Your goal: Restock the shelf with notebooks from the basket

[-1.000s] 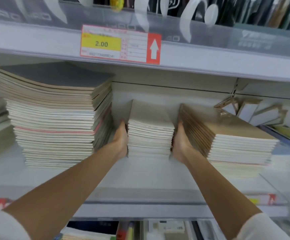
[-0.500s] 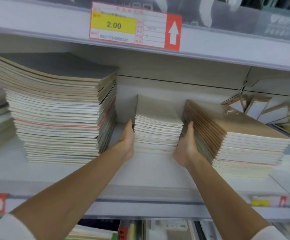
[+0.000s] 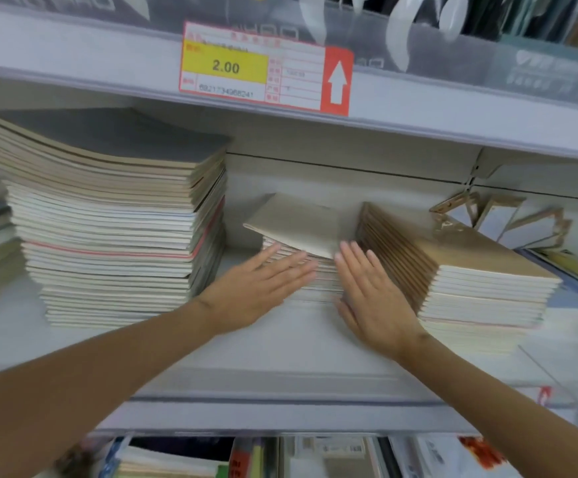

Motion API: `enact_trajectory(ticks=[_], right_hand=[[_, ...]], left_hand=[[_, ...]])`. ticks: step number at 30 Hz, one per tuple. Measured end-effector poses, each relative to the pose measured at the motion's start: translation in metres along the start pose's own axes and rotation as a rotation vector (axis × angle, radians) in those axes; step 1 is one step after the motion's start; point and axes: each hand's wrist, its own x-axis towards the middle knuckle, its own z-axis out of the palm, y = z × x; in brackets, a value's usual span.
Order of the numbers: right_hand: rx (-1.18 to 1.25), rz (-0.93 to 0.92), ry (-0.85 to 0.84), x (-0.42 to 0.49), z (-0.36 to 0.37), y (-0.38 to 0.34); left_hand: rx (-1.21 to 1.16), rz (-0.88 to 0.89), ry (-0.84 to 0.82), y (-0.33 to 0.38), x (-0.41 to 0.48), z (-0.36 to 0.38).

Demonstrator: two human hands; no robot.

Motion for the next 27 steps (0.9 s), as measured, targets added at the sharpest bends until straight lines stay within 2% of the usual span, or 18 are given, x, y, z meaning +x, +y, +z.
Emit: enact_trajectory(ticks=[1,3,4,6,8,11,14,16,19,23,27], right_hand=[[-0.091,-0.076,0.029,0.002,0.001,0.002],[-0.168,-0.114,0.047,0.005,0.003,0.002],[-0.186,-0.098,0.038,0.008,0.004,-0.001],[-0.141,-0.013,0.034,0.016,0.002,-0.006],[0.01,0.102,0.059,0.025,-0.004,-0.011],[0.3,0.302,0.127,0.036,-0.012,-0.013],[0.647,0.578,0.163,0.045,-0.014,-0.007],[0.778,0.701,0.115,0.049,-0.012,-0.003],[1.02,0.803,-0.017,0.052,-0.005,-0.004],[1.12,0.892,-0.007,0.059,0.0,-0.011],[1.222,0.954,0.098,0.064,0.002,-0.021]], left_hand=[[0.056,0.08,-0.039,-0.005,-0.001,0.003],[0.165,0.108,-0.094,-0.011,-0.003,0.004],[0.207,0.069,-0.105,-0.013,-0.003,0.003],[0.156,-0.086,-0.026,-0.013,0.001,-0.004],[0.013,-0.284,0.078,-0.011,0.006,-0.013],[-0.278,-0.632,0.101,-0.015,0.014,-0.024],[-0.801,-0.965,0.101,-0.026,0.02,-0.027],[-1.009,-0.978,0.138,-0.027,0.025,-0.024],[-1.056,-0.94,0.125,-0.019,0.03,-0.018],[-1.104,-1.09,0.178,-0.007,0.04,-0.012],[-1.28,-1.154,0.184,0.001,0.046,-0.01]])
